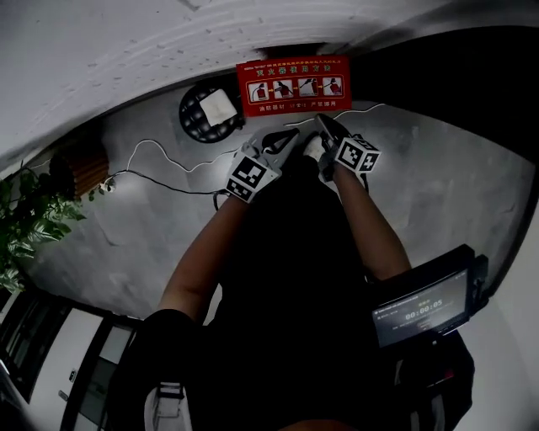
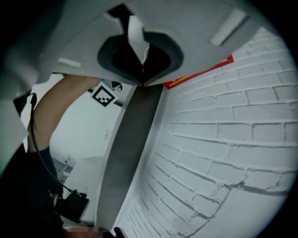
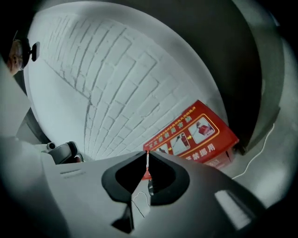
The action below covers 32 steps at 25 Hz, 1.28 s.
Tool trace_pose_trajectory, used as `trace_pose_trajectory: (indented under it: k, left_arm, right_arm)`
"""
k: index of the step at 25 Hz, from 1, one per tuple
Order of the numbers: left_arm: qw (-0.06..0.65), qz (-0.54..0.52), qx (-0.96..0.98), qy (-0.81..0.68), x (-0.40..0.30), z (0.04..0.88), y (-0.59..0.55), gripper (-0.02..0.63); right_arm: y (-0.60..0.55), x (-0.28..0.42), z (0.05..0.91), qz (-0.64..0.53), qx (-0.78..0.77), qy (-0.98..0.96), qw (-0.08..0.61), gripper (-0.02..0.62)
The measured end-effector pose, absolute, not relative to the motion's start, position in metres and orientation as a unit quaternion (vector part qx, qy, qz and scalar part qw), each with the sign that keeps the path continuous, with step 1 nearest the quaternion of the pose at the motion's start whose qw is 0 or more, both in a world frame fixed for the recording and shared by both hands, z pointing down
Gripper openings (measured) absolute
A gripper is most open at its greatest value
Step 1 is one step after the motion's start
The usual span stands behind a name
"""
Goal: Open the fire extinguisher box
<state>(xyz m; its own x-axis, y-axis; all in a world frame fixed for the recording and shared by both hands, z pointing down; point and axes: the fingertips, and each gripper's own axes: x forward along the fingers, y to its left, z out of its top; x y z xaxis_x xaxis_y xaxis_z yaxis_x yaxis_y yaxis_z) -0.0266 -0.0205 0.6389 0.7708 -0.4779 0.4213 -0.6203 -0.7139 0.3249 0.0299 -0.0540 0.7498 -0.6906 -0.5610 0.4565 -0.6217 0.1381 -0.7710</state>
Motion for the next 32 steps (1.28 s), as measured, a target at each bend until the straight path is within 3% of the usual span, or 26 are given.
trace_pose_trajectory:
  k: [3, 6, 17, 26, 32]
  left_arm:
    - [0.237, 0.176, 0.906, -0.304, -0.014, 0.662, -0.020, 0.003]
    - [0.226, 0.208, 0.904, -0.299, 0.000, 0.687, -0.020, 0.003]
    - [0.254, 0.287, 0.872, -0.305, 0.016, 0.786, -0.026, 0.003]
    - [0.279, 0.294, 0.861, -0.306, 0.021, 0.791, -0.013, 0.003]
    - [0.284, 0.282, 0.860, -0.316, 0.023, 0.779, -0.013, 0.003]
  right_arm:
    - [-0.045, 0.040, 0.779, 0.573, 0.415, -0.707, -0.001, 0.026]
    - [-0.039, 0.051, 0.811, 0.617, 0.446, -0.646, -0.045, 0.101]
    - [-0.044, 0.054, 0.890, 0.654, 0.476, -0.581, -0.087, 0.175]
    - [-0.059, 0.059, 0.902, 0.676, 0.476, -0.551, -0.114, 0.170]
    - [-0.061, 0.060, 0.896, 0.684, 0.474, -0.543, -0.112, 0.115]
